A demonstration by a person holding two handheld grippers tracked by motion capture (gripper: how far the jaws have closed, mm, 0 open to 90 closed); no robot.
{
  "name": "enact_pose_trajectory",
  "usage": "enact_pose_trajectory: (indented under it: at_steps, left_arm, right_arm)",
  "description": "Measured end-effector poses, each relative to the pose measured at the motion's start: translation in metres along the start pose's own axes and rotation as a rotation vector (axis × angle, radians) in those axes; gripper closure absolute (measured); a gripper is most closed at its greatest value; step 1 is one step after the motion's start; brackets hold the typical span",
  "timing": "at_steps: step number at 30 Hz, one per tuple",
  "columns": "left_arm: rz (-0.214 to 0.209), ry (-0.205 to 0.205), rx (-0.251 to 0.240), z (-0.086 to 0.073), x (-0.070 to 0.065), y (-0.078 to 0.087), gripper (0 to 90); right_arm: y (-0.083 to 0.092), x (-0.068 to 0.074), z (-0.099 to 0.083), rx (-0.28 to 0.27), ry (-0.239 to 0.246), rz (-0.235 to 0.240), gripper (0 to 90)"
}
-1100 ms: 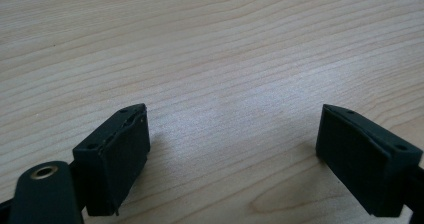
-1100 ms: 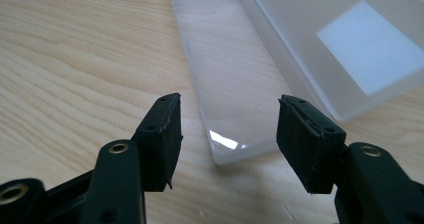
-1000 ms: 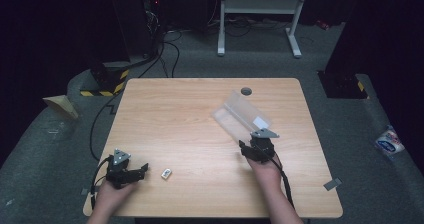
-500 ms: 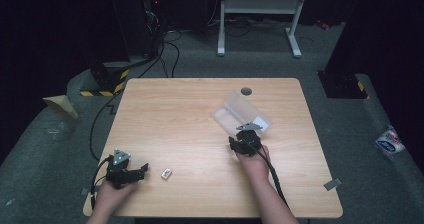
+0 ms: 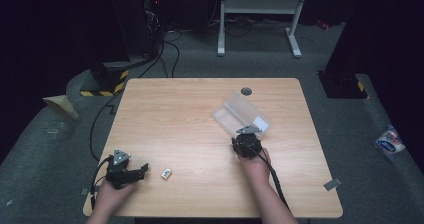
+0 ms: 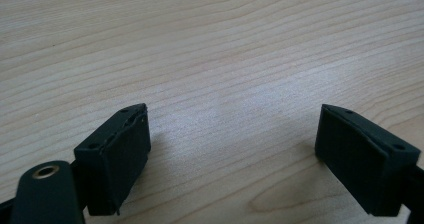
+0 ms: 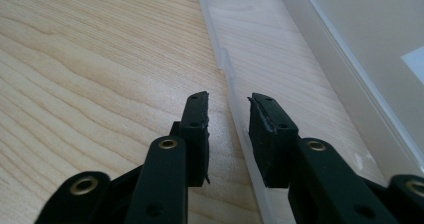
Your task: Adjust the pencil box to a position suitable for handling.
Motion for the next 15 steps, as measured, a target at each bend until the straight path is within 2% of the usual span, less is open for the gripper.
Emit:
enact_pose_trajectory:
  at_steps: [7, 10, 15]
  left_arm:
    - [0.000, 0.000, 0.000, 0.000, 0.000, 0.000, 14.7]
    - [0.000, -0.001, 0.000, 0.000, 0.000, 0.000, 14.7]
    - [0.000, -0.001, 0.000, 0.000, 0.000, 0.000, 14.7]
  right_arm:
    - [0.005, 0.002, -0.009, 0.007, 0.024, 0.003, 79.0]
    - [0.006, 0.002, -0.012, 0.009, 0.022, 0.004, 80.6]
    - [0.011, 0.003, -0.018, 0.008, 0.045, 0.011, 81.6]
Point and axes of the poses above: each handheld gripper's, and its own axes: y roughly backward along the jaws, z roughly out of its top, x roughly to its left, the point moved 2 cm from there along -y, roughly forward along the jaws, and after that the axes turned 12 degrees about z, right-handed, at the moved point
